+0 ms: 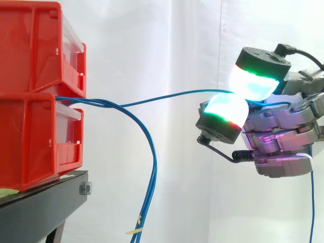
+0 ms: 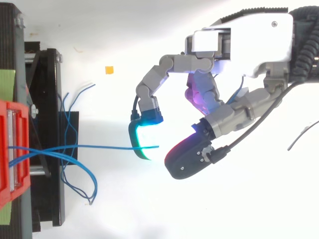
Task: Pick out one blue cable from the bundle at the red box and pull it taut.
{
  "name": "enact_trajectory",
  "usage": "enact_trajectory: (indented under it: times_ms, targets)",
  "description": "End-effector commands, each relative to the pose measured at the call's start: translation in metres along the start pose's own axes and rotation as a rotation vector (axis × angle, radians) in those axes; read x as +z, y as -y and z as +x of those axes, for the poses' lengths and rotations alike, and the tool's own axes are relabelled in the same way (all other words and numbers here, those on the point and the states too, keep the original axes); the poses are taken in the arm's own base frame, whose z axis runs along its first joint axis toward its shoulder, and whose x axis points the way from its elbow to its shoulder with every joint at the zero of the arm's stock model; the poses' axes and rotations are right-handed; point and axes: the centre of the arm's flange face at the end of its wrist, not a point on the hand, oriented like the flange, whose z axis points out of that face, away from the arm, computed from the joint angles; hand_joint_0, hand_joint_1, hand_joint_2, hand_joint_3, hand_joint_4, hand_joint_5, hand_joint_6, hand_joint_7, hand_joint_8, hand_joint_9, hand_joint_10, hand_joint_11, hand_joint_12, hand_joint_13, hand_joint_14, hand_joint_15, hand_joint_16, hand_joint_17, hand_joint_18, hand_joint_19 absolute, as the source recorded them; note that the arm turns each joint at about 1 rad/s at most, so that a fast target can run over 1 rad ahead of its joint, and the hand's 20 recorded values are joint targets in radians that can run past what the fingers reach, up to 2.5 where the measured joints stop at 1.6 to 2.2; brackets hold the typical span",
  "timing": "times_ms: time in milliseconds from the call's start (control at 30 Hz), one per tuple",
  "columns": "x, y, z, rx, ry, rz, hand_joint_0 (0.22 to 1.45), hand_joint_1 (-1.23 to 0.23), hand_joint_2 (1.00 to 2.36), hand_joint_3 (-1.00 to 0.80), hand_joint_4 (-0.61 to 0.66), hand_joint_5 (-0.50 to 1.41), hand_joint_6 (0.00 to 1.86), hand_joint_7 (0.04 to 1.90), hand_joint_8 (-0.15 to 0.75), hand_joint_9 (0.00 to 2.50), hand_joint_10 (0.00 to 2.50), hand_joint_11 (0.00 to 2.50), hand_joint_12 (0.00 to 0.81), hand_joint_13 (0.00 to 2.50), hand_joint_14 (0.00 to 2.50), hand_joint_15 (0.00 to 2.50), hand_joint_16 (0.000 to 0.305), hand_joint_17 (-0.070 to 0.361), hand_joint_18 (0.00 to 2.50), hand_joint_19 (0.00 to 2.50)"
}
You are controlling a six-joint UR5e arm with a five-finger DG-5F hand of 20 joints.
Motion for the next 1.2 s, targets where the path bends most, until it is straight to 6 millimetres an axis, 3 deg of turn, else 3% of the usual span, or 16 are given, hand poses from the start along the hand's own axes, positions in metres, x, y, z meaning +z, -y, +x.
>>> enact_trajectory:
  times_ms: [0,1167]
  targets:
    - [0.0,0.0,0.0,0.0,0.0,0.0,0.7,-0.82,1.02,0.1,-0.17,-0.12,0.95,1.08,0.337,1.98,0.0,2.01,0.327,1.59,0.92,1.57,0.055,0.123,1.3,1.08]
    - [-0.0001,0.0001,0.0,0.0,0.0,0.001,0.7,-0.82,1.02,0.09,-0.16,-0.12,0.95,1.08,0.339,1.96,0.01,1.99,0.332,1.59,0.86,1.59,0.056,0.126,1.26,1.02]
